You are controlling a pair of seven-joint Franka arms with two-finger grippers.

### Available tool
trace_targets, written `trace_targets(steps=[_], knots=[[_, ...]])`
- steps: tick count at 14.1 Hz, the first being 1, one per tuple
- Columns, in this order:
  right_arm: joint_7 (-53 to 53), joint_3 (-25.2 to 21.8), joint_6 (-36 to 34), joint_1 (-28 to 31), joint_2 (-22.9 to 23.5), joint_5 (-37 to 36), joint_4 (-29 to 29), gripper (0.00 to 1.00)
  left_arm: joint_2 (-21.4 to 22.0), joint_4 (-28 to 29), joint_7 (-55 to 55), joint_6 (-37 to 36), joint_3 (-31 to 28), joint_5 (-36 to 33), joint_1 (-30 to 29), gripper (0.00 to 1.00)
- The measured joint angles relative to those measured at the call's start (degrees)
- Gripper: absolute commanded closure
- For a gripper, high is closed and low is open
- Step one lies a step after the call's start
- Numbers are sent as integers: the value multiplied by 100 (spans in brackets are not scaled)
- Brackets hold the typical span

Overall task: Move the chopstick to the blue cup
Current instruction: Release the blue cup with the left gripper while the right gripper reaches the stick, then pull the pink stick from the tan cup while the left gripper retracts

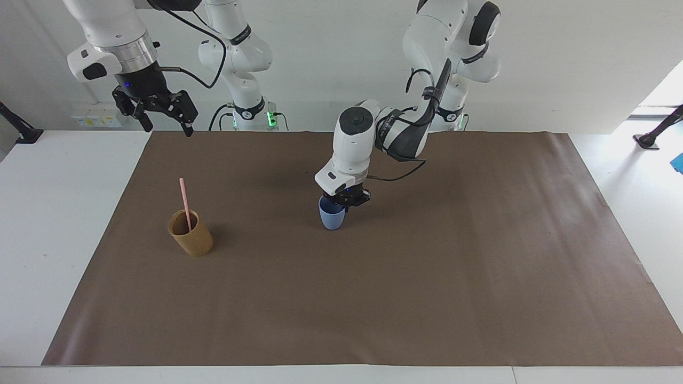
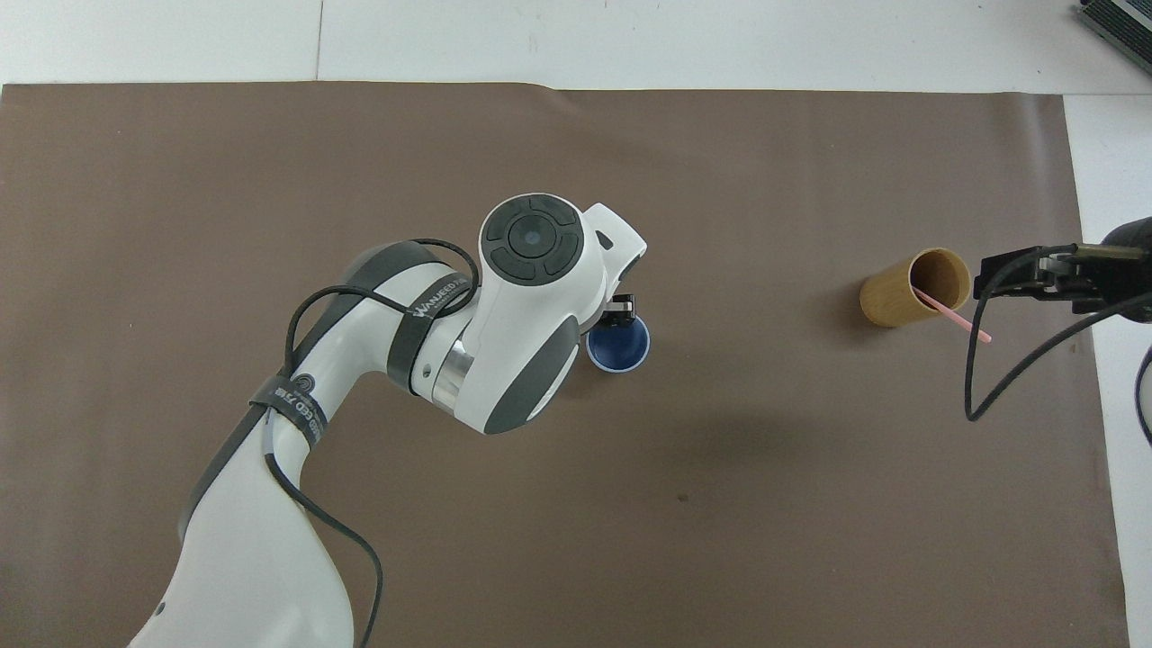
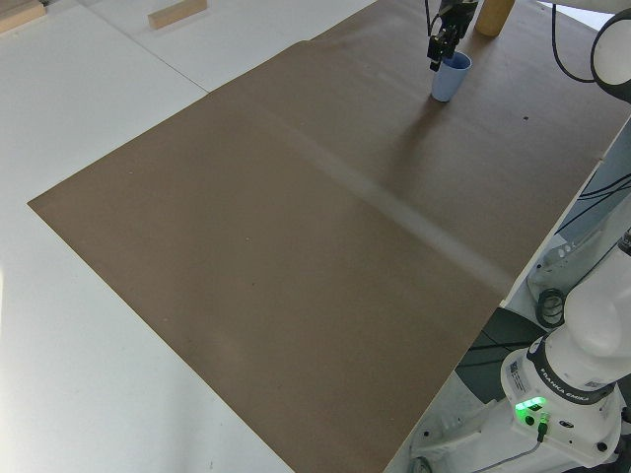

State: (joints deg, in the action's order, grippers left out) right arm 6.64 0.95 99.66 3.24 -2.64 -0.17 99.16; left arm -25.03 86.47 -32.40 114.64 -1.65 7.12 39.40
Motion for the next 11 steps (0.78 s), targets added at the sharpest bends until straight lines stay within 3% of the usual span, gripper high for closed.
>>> trace_targets(steps=[4, 6, 7, 10, 11], knots=[[-427, -19, 774, 358, 7, 0, 880, 0, 544, -154, 3, -486, -90, -208, -485, 0], [-430, -12, 1060, 362, 13, 0, 1217, 9, 827, -153, 45, -607, -118, -399, -854, 0], [-430, -9, 1197, 362, 17, 0, 1362, 20, 936, -151, 174, -723, -125, -424, -1054, 0], [-443, -4, 1400, 362, 24, 0, 1654, 85, 1166, -79, 884, -1187, -142, -434, -1684, 0], [-485, -3, 1400, 362, 23, 0, 1674, 97, 1260, 4, 1156, -1274, -144, -434, -1888, 0]])
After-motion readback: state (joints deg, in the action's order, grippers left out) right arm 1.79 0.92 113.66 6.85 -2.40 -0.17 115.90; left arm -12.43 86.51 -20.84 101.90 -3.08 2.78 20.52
